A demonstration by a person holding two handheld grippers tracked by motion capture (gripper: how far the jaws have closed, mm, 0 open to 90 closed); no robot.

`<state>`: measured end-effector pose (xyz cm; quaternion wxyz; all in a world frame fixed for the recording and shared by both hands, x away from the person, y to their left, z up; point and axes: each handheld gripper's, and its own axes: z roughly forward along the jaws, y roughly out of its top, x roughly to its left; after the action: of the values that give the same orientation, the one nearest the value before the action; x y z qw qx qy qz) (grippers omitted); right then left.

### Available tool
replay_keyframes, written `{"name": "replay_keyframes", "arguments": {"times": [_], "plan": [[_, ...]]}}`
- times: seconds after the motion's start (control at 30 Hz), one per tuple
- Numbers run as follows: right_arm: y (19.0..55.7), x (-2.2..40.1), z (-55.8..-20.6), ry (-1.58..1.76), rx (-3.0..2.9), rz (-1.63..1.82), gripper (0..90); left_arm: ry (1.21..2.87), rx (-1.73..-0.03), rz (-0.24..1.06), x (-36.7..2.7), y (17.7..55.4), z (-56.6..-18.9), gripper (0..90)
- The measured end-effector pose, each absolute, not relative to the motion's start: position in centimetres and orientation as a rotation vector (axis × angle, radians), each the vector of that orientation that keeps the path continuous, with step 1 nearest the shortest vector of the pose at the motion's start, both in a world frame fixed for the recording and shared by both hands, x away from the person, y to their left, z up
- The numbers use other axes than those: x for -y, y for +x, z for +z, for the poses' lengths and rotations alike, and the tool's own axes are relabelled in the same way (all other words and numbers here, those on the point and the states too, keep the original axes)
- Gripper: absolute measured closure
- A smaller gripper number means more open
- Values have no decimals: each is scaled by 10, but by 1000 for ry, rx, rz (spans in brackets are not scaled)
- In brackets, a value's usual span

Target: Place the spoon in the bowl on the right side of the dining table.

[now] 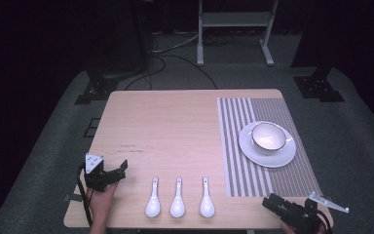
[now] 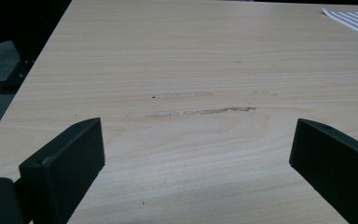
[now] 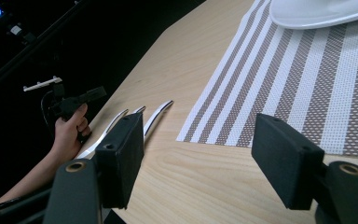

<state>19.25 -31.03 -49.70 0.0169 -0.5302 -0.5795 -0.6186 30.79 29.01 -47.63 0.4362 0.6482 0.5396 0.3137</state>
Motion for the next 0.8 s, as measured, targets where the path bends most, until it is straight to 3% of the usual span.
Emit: {"name": "replay_keyframes", "arguments": {"times": [0.8], "plan": [[206, 277, -487, -1542, 1955, -1757, 334, 1614, -1332, 786, -289, 307, -476, 20]]}}
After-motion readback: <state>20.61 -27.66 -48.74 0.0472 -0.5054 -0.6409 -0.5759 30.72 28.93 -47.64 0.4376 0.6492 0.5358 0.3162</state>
